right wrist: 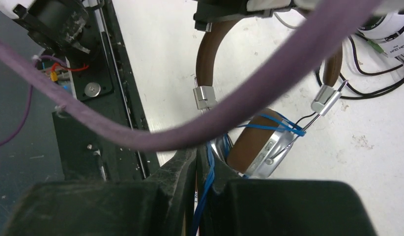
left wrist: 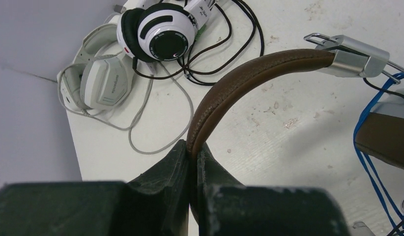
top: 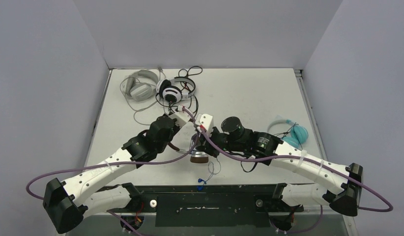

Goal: Wrap the headphones
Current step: Wrap the headphones cable around the headphones.

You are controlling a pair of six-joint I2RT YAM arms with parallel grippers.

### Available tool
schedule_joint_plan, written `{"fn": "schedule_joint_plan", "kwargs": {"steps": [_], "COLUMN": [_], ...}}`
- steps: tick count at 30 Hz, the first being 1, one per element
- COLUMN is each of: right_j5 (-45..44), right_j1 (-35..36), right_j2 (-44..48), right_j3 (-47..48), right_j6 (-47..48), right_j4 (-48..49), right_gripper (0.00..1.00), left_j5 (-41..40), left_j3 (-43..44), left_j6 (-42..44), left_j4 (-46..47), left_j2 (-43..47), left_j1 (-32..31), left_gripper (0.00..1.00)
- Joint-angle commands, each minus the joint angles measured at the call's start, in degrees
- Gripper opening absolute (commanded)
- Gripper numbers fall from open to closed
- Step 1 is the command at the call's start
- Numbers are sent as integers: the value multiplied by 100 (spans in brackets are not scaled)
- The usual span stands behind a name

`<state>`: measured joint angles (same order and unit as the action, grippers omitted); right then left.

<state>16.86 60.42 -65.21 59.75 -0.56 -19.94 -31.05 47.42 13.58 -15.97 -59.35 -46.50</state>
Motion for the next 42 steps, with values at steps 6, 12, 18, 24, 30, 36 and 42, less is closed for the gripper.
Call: {"fn": "schedule_joint_plan", "kwargs": {"steps": [6, 12, 18, 24, 30, 36, 42], "right_j5": [-919, -677, -1121, -1264, -1187, -726, -241], "right_j1": [-192, -1084, -1434, -1858, -2025, -2078, -2096], "right_j2": [-322, -40, -185, -90, 267, 594, 904], "right_j3": [557, 78, -43, -641, -1247, -2034, -2886], "right_j6": [310, -108, -324, -548, -888, -1026, -1312], "right_j4": [-775, -151, -190, 338, 1211, 2555, 4347], "right_gripper": [0, 0, 1, 5, 4, 5, 7], "left_j5": [504, 2070, 3077, 2845, 2511, 2474, 3081], "left_j3": [-147, -54, 65, 351, 702, 1567, 2312], "left_j6": [1331, 1192, 717, 8, -1053, -2842, -3880], "left_j4": [463, 322, 425, 513, 497, 82, -383], "left_j2": [310, 533, 777, 950, 976, 652, 191], "left_j1": [-145, -163, -167, -159, -158, -149, -149], "left_gripper": [0, 0, 0, 0, 0, 0, 0]}}
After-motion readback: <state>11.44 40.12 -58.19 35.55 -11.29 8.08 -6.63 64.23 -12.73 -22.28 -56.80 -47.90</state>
